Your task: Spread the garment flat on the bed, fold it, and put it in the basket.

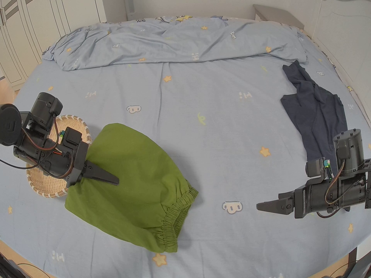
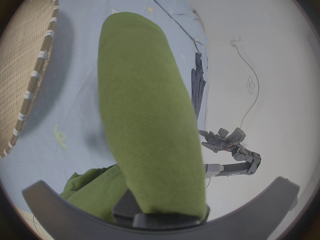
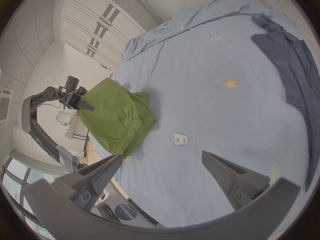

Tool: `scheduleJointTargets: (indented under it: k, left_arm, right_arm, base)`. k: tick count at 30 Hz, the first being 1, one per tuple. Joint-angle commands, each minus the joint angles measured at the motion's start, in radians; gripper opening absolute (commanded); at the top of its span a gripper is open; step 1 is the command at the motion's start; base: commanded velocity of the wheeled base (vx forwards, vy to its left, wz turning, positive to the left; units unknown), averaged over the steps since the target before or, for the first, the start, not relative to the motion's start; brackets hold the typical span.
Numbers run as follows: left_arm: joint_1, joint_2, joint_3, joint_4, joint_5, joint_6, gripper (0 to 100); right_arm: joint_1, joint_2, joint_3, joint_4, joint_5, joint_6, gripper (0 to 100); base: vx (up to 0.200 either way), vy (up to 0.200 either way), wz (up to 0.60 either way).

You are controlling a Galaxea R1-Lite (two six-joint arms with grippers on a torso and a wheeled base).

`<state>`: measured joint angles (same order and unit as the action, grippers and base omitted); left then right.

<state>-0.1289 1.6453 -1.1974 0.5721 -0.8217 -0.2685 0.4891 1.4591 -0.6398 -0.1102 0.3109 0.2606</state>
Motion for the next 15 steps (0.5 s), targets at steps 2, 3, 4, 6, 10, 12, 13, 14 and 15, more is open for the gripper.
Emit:
scheduleJointTargets:
  k: [2, 3, 4, 6, 10, 12, 13, 14, 15]
  left_arm:
    - [-0.001, 0.002, 0.002, 0.000, -0.001, 0.000, 0]
    - [-0.001, 0.002, 0.002, 0.000, -0.001, 0.000, 0]
    - [-0.003, 0.002, 0.002, 0.000, -0.001, 0.002, 0]
    - [-0.003, 0.002, 0.002, 0.000, -0.001, 0.002, 0]
    - [-0.009, 0.001, 0.015, 0.000, -0.001, 0.014, 0]
    - [-0.032, -0.005, 0.024, 0.000, -0.001, 0.041, 0]
    - [-0.040, -0.013, 0.024, 0.000, -0.001, 0.049, 0]
    - [-0.054, -0.035, 0.019, -0.001, 0.001, 0.064, 0]
    - [-0.061, -0.041, 0.016, -0.005, 0.001, 0.071, 0]
  right_arm:
    - [0.000, 0.000, 0.002, 0.000, 0.001, 0.000, 100]
    - [0.000, 0.000, 0.000, 0.000, 0.001, 0.000, 100]
    - [0.000, 0.000, 0.000, 0.000, 0.001, 0.000, 100]
    - [0.000, 0.000, 0.002, 0.000, 0.001, 0.000, 100]
    - [0.000, 0.000, 0.002, 0.000, 0.001, -0.001, 100]
    - [-0.001, -0.002, 0.002, 0.000, -0.001, 0.000, 100]
    - [-0.001, -0.002, 0.000, 0.000, -0.001, 0.000, 100]
    - [-0.003, -0.005, -0.001, 0.000, -0.003, 0.000, 100]
    - [-0.003, -0.008, -0.001, 0.000, -0.003, 0.000, 100]
  base:
    - [0.000, 0.200, 0.00]
    - [0.000, 0.200, 0.00]
    - [0.000, 0.200, 0.00]
    - [0.000, 0.200, 0.00]
    - [0.000, 0.100, 0.00]
    - [0.000, 0.000, 0.00]
    - [0.000, 0.000, 0.00]
    - [0.000, 0.000, 0.00]
    - [0.000, 0.000, 0.00]
